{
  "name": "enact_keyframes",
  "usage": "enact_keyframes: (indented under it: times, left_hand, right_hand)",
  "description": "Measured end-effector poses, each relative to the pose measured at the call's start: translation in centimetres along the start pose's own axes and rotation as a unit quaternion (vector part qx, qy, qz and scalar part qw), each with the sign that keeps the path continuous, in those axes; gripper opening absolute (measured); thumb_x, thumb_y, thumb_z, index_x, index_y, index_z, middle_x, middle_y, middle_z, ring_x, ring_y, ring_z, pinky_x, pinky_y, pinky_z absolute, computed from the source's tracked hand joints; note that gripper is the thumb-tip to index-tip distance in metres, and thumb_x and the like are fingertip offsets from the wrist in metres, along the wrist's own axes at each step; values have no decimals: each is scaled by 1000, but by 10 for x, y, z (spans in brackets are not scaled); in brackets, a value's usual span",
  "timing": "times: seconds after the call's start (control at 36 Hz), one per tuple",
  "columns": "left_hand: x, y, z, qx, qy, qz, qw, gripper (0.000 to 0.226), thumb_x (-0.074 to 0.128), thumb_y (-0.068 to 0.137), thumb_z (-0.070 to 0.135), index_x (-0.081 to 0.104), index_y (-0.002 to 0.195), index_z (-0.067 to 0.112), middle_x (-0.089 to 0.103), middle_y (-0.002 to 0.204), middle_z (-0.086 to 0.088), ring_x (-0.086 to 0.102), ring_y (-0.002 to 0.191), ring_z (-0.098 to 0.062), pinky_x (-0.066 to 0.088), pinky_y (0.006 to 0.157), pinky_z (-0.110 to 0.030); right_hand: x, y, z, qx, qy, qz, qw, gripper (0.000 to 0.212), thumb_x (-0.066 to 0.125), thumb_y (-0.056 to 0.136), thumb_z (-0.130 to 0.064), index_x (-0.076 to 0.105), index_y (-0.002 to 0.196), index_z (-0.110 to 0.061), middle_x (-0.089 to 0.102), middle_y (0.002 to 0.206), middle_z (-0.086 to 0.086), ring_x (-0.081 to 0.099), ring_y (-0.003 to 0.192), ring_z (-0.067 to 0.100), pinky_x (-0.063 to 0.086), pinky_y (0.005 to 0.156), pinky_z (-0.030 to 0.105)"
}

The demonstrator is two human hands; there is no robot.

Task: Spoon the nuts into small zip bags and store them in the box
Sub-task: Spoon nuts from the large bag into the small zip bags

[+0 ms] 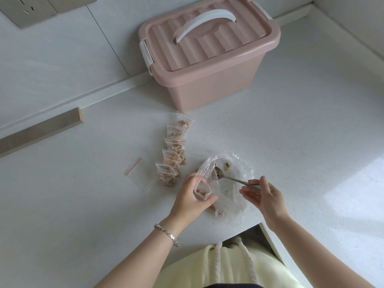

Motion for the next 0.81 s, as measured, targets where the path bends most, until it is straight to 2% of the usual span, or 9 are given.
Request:
enact_keyframes:
  times: [0.11, 0.22, 0.31, 0.44, 0.53, 0.61, 0.69, 0.81]
  left_hand:
    - [-3, -4, -5, -9, -18, 17, 1000, 32, 77, 72, 18, 54, 92, 24, 42, 122, 21, 31, 116, 21, 20, 87, 7]
    - [-2, -7, -5, -2, -21, 22, 1000, 36, 78, 70, 15, 53, 95, 21, 43, 124, 13, 29, 115, 25, 20, 89, 6]
    - [0, -9, -2, 11, -14, 24, 1000, 41, 78, 70, 13, 53, 101, 16, 38, 124, 16, 27, 116, 25, 19, 90, 6]
    - [3, -11, 6, 33, 5, 35, 999, 47, 79, 68, 12, 49, 103, 18, 42, 124, 2, 37, 122, -8, 20, 95, 2]
    - [6, -11, 7, 43, 12, 38, 998, 47, 79, 68, 12, 48, 103, 20, 42, 124, 1, 37, 125, -11, 21, 98, -1]
    - [7, -11, 6, 50, 27, 43, 997, 48, 79, 69, 13, 50, 108, 15, 39, 124, 2, 36, 124, -12, 22, 100, -2]
    - [7, -10, 7, 65, 52, 39, 996, 47, 78, 70, 16, 52, 109, 9, 38, 123, 3, 37, 123, -12, 29, 101, -12]
    - [7, -12, 8, 67, 64, 37, 995, 45, 77, 71, 19, 54, 109, 11, 38, 124, 5, 34, 125, -9, 28, 100, -13]
  right_hand:
    - [-15, -3, -2, 14, 41, 7, 999, 39, 35, 99, -31, 57, 90, -1, 66, 76, 19, 69, 74, 27, 59, 66, 26]
    - [-29, -6, -10, 6, 43, 4, 999, 39, 33, 98, -32, 57, 90, -1, 69, 66, 13, 70, 67, 23, 58, 63, 25]
    - [-36, -10, -22, -10, 21, 1, 1000, 40, 33, 98, -32, 58, 88, -2, 69, 65, 13, 70, 66, 23, 58, 59, 24]
    - [-38, -21, -51, -57, -59, -3, 997, 43, 35, 97, -33, 60, 83, -1, 68, 65, 15, 69, 62, 25, 58, 57, 25]
    - [-29, -29, -67, -76, -95, -21, 992, 45, 36, 97, -34, 61, 80, -1, 67, 62, 15, 68, 59, 26, 56, 53, 24]
    - [-14, -38, -79, -92, -132, -38, 986, 46, 36, 96, -33, 61, 78, 0, 67, 60, 16, 67, 57, 26, 56, 51, 24]
    - [3, -47, -88, -113, -179, -49, 976, 46, 36, 96, -32, 62, 76, 0, 67, 58, 15, 66, 55, 26, 55, 50, 24]
    - [29, -61, -92, -173, -299, -64, 936, 42, 40, 95, -33, 66, 71, -9, 67, 57, 8, 65, 54, 18, 54, 55, 22]
Point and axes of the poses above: each hand's wrist, its own y-axis towards the middle knuckle, its own x-axis out of the palm, z = x × y, the point moved 6 cm from there along y, towards the middle knuckle
